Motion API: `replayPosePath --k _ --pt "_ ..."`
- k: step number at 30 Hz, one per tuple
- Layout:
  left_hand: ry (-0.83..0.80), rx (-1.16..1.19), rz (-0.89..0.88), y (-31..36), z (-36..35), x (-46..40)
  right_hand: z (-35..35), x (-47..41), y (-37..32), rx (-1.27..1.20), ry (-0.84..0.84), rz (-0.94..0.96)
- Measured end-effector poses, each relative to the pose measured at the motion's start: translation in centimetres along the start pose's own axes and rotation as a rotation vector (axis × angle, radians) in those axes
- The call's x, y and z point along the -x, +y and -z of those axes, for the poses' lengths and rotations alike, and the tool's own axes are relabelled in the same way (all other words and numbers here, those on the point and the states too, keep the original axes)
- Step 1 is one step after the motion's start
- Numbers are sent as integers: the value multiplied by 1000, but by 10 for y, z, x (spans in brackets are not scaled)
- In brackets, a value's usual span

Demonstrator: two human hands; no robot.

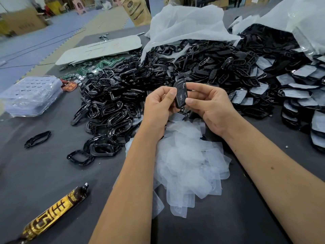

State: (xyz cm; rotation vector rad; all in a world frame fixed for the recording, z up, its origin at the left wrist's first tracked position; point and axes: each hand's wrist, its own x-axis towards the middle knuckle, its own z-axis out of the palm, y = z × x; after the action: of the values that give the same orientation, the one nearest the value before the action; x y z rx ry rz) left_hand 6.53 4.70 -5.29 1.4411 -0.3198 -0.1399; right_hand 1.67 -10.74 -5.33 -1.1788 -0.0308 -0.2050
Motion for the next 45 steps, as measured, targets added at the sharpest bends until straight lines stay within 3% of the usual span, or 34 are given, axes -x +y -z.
replayPosePath --k 8,22,30,39,45 --pt "20 -89 -57 0 -1 2 1 -1 -3 -85 13 -85" --pt "-84 7 -29 3 2 3 3 4 -6 -151 -5 -56" --pt "-15 -121 -93 2 4 3 -1 3 0 38 85 8" --pt "-75 -130 -43 13 5 6 4 9 -7 -26 63 12" --pt "-86 -327 -32 32 -3 0 10 17 -22 -10 75 73"
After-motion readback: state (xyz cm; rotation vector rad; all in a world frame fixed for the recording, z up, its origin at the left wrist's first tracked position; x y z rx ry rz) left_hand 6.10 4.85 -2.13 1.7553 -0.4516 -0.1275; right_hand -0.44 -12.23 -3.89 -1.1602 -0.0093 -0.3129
